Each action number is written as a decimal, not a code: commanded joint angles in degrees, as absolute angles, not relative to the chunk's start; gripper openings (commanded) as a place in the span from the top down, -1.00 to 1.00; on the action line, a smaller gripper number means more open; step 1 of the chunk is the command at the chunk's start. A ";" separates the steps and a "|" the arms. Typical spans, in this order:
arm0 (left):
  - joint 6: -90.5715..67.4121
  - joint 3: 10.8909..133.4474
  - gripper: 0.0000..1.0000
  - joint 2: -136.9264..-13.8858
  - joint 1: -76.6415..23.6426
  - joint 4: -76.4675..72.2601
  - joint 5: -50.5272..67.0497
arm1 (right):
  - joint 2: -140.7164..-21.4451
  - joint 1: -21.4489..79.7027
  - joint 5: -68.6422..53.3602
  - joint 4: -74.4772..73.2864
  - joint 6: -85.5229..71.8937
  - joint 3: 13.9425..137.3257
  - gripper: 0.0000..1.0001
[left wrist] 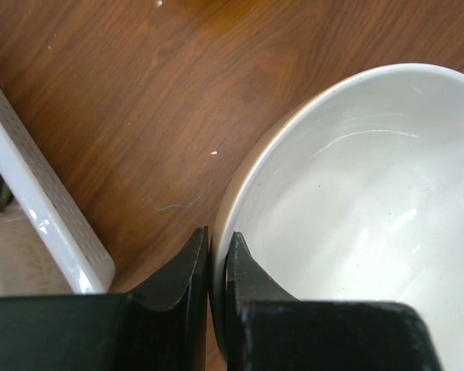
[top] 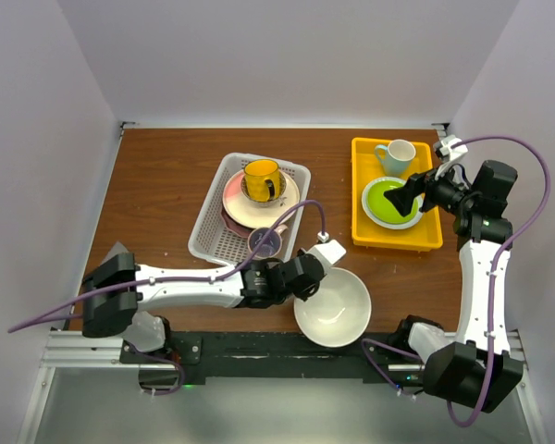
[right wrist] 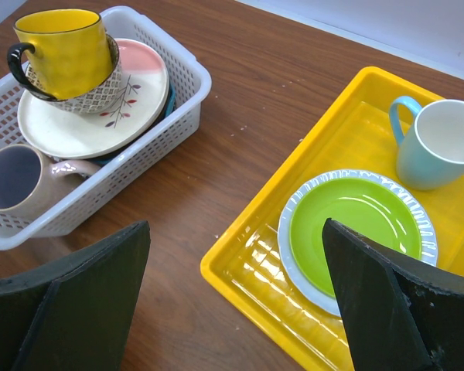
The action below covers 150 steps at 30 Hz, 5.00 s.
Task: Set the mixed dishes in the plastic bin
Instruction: Pick up the bowl from the center of the board, then place the bowl in the plastic bin.
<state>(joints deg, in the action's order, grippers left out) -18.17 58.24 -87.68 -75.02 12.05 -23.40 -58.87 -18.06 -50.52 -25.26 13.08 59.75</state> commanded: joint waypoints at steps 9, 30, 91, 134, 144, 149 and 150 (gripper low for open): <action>-9.32 61.79 1.00 -74.80 -74.18 -1.06 -21.89 | -58.80 -18.37 -51.42 -24.34 13.54 59.77 -0.95; -3.69 63.37 1.00 -63.28 -65.31 5.62 -20.21 | -58.89 -18.37 -51.42 -24.17 13.54 59.76 -0.94; -39.37 51.24 1.00 -52.20 -17.67 23.11 -15.03 | -58.80 -18.37 -51.68 -24.08 13.45 59.68 -0.95; -42.63 45.97 0.48 -46.67 -17.49 25.22 -17.67 | -58.80 -18.37 -51.86 -23.82 13.18 59.50 -0.95; -43.42 45.44 0.12 -45.79 -17.49 26.28 -17.93 | -58.62 -18.37 -51.77 -23.82 13.10 59.50 -0.95; -43.86 45.79 -0.24 -44.56 -17.49 27.24 -18.63 | -58.62 -18.37 -51.86 -23.82 13.01 59.50 -0.95; -43.77 45.88 -0.31 -44.47 -17.49 27.59 -18.98 | -58.62 -18.46 -51.94 -23.82 13.01 59.50 -0.95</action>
<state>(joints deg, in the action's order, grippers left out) -42.06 45.08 -46.04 -17.52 30.89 -18.50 -58.87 -18.06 -50.54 -25.23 13.04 59.51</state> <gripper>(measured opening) 0.599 0.972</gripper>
